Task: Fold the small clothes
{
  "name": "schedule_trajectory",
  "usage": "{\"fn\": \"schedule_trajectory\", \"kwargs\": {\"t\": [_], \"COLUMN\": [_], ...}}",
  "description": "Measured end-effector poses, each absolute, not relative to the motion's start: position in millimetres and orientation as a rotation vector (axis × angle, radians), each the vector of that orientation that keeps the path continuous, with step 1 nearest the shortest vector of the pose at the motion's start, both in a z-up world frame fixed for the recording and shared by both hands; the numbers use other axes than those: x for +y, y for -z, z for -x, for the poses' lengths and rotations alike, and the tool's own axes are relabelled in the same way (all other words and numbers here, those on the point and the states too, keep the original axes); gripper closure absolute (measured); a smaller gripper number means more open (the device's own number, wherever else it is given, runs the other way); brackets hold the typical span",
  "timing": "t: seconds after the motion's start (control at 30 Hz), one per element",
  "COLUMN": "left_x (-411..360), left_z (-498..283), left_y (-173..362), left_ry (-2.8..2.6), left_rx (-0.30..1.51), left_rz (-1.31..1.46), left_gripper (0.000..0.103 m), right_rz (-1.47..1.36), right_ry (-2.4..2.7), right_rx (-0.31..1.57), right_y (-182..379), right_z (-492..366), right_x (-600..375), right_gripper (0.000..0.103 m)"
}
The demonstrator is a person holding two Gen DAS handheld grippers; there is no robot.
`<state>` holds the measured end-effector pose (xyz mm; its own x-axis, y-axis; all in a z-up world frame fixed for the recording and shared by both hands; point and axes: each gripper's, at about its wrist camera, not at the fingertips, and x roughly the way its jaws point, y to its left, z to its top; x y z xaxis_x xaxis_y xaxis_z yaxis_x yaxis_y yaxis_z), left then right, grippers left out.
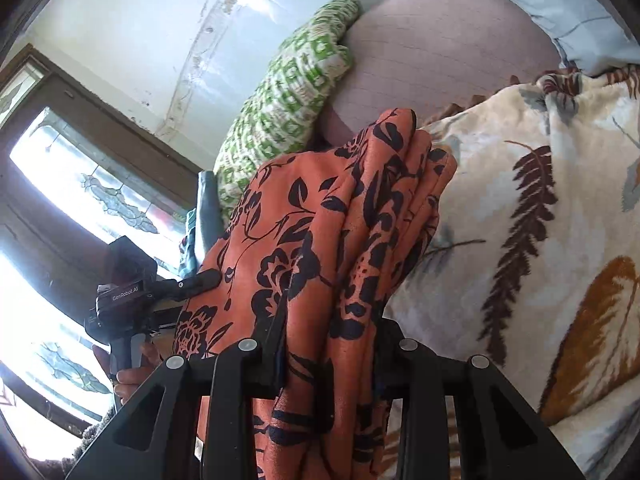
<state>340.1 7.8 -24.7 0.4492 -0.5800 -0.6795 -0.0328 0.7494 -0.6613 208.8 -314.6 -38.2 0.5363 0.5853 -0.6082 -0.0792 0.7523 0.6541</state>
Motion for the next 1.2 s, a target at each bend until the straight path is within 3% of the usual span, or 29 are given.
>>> {"fn": "schedule_trajectory", "kwargs": {"t": [0.17,0.47,0.53,0.67,0.83,0.97,1.1,1.2], "left_x": [46.6,73.0,68.8,74.1,75.2,84.0,75.0,55.9], "left_z": [-284.2,-243.6,-244.2,-247.0,-250.6,-230.7,-202.2,-176.4], "left_y": [27.4,88.5,102.8,116.9,119.3,87.0,49.8,31.5], "left_ry": [0.309,0.234,0.218,0.247,0.247,0.200,0.017,-0.102], "left_rx": [1.060,1.174,1.188,1.168,1.174,1.111,1.077,1.018], "left_rz": [0.641,0.645,0.605,0.657,0.675,0.641,0.430,0.251], "left_gripper": [0.063,0.062,0.056,0.046,0.047,0.047,0.046,0.037], "right_rz": [-0.647,-0.627,-0.622,-0.679,-0.701,-0.698,-0.525,-0.376], "right_ry": [-0.446,-0.387,-0.383,-0.409,-0.391,-0.279,-0.093,0.019], "right_rx": [0.968,1.079,1.082,1.075,1.069,1.089,1.097,1.142], "right_y": [56.8,118.4,130.0,147.0,136.7,110.2,65.2,40.7], "right_z": [-186.2,-173.2,-172.4,-171.7,-161.9,-145.0,-123.4,-109.4], "right_x": [-274.8,-250.7,-254.6,-279.3,-302.0,-317.6,-306.9,-285.8], "right_gripper": [0.070,0.070,0.068,0.049,0.044,0.041,0.017,0.010]}}
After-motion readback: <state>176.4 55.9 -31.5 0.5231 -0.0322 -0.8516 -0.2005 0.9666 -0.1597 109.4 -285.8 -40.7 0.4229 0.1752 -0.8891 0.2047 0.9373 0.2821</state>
